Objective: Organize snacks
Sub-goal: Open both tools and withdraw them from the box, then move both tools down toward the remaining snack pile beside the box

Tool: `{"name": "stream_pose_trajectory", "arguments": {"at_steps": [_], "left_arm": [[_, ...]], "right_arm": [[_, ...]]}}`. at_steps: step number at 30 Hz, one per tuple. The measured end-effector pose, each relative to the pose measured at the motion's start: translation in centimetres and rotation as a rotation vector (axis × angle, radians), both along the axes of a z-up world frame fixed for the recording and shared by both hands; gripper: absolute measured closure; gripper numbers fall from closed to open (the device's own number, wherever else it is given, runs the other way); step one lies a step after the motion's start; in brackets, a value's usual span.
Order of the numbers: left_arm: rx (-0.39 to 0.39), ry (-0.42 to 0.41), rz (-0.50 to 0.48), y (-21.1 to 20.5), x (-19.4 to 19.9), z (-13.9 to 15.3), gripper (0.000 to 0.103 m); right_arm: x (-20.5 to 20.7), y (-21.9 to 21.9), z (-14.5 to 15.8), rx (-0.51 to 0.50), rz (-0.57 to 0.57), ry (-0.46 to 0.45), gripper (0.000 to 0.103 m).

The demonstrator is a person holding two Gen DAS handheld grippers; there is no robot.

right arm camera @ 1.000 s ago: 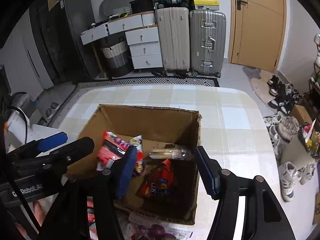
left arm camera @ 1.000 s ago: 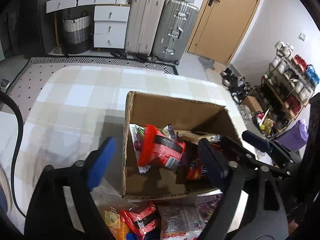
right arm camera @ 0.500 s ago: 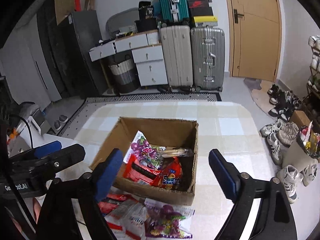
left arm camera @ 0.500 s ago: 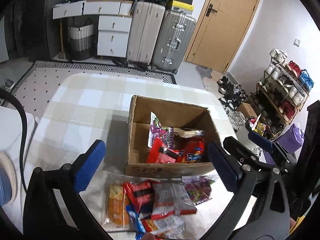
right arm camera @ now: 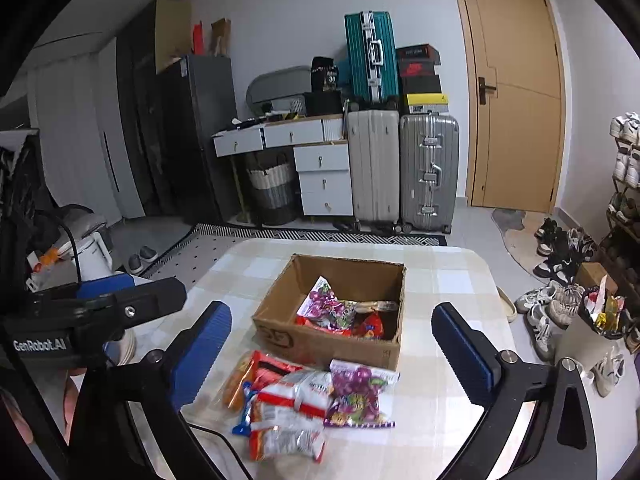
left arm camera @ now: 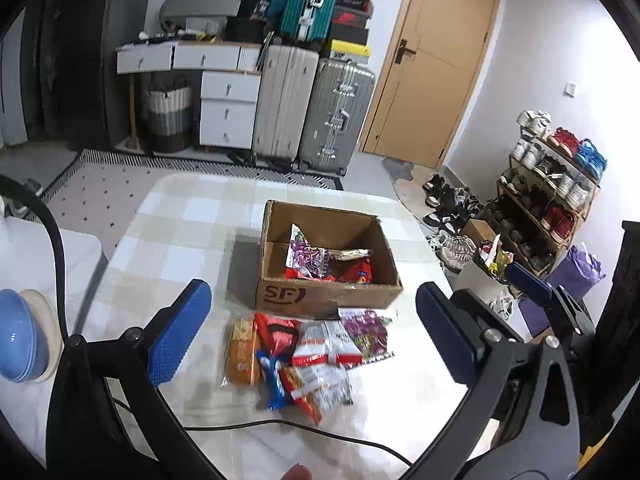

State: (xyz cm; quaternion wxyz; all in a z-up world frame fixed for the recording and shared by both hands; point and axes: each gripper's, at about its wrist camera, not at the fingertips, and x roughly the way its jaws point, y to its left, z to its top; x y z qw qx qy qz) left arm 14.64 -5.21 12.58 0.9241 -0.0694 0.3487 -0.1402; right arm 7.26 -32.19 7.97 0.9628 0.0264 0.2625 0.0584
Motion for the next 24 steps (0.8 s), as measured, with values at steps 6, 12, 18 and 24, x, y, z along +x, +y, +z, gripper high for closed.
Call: {"name": "stream_pose_trajectory", "arguments": {"at_steps": [6,12,18,24], "left_arm": [[0.000,-0.049,0.009,1.5,-6.1,0.8,0.001],[-0.014,-0.050,0.043,3.4,-10.2,-1.7,0.001],[-0.030,-0.011,0.082,5.2,-11.2,-7.1,0.001],[-0.049,0.027,0.083,5.0,-8.8,-12.4,0.001]], "right_arm": [[-5.2,0.1,-0.1,0.010,0.003,-0.026,0.001],[-9.7,0.0,-2.1,0.052,0.012,-0.062,0.001],[-11.3,-0.1,-5.8,0.106,0.050,-0.072,0.001],[-9.6,-1.4,-11.5,0.109,-0.019,0.019,0.001]]}}
